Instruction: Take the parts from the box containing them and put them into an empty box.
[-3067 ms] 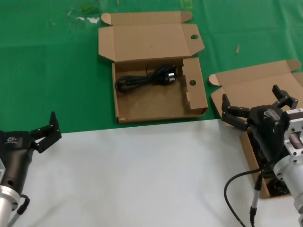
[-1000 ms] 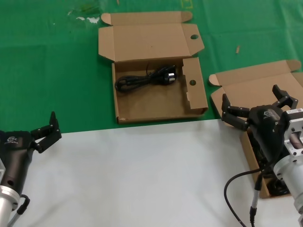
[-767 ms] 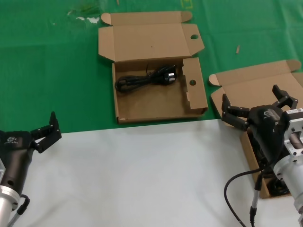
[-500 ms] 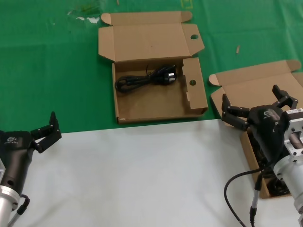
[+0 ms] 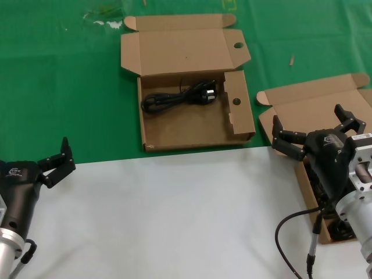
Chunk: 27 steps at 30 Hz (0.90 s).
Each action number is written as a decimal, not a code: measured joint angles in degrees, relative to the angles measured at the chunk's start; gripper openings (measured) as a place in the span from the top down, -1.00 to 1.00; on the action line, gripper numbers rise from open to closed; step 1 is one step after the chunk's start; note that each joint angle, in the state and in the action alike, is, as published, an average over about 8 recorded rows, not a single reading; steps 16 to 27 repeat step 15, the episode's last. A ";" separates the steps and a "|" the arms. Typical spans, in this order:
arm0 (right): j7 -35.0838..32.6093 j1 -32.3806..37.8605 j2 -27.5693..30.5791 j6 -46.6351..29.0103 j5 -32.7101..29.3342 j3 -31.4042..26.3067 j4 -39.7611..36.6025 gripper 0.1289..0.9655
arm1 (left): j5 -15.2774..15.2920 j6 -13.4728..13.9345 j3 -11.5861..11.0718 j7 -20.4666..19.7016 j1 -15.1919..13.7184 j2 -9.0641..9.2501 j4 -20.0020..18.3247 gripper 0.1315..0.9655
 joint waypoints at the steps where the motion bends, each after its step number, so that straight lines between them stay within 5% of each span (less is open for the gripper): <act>1: 0.00 0.00 0.00 0.00 0.00 0.00 0.00 -1.00 | 0.00 0.00 0.00 0.00 0.00 0.00 0.00 -1.00; 27: 0.00 0.00 0.00 0.00 0.00 0.00 0.00 -1.00 | 0.00 0.00 0.00 0.00 0.00 0.00 0.00 -1.00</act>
